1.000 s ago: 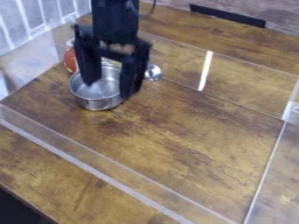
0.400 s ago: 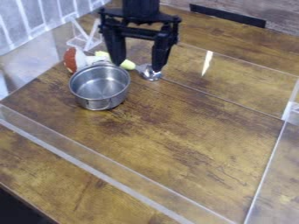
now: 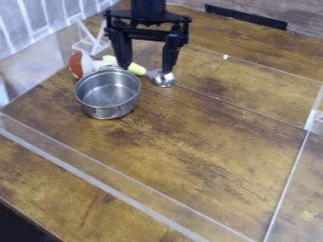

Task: Move the green spoon to the left

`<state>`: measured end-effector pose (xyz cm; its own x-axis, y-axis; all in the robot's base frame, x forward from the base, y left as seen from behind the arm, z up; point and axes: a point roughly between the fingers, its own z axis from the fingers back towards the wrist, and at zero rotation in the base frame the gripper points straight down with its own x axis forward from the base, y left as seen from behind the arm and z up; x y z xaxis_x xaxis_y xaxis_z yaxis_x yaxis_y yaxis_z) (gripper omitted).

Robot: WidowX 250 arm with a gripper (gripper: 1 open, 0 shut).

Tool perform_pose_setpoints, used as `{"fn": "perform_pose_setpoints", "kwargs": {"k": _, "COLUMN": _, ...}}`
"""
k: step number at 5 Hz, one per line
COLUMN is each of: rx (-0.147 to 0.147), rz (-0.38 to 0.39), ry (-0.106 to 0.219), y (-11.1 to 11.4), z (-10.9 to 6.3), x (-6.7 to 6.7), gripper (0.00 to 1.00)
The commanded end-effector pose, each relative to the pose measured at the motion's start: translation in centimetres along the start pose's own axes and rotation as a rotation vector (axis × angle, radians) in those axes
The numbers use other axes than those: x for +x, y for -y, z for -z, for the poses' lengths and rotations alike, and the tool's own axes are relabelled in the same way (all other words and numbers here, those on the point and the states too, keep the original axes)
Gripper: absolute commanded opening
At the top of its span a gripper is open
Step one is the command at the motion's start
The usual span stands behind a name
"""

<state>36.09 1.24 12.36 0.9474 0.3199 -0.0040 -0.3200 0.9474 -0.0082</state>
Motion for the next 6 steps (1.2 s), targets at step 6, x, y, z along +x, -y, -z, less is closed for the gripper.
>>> {"fn": "perform_pose_setpoints", "kwargs": {"k": 6, "rx": -0.043, "rz": -0.183, "ry": 0.091, "y": -1.7, "z": -1.0, "x": 6.8, "gripper": 1.0}}
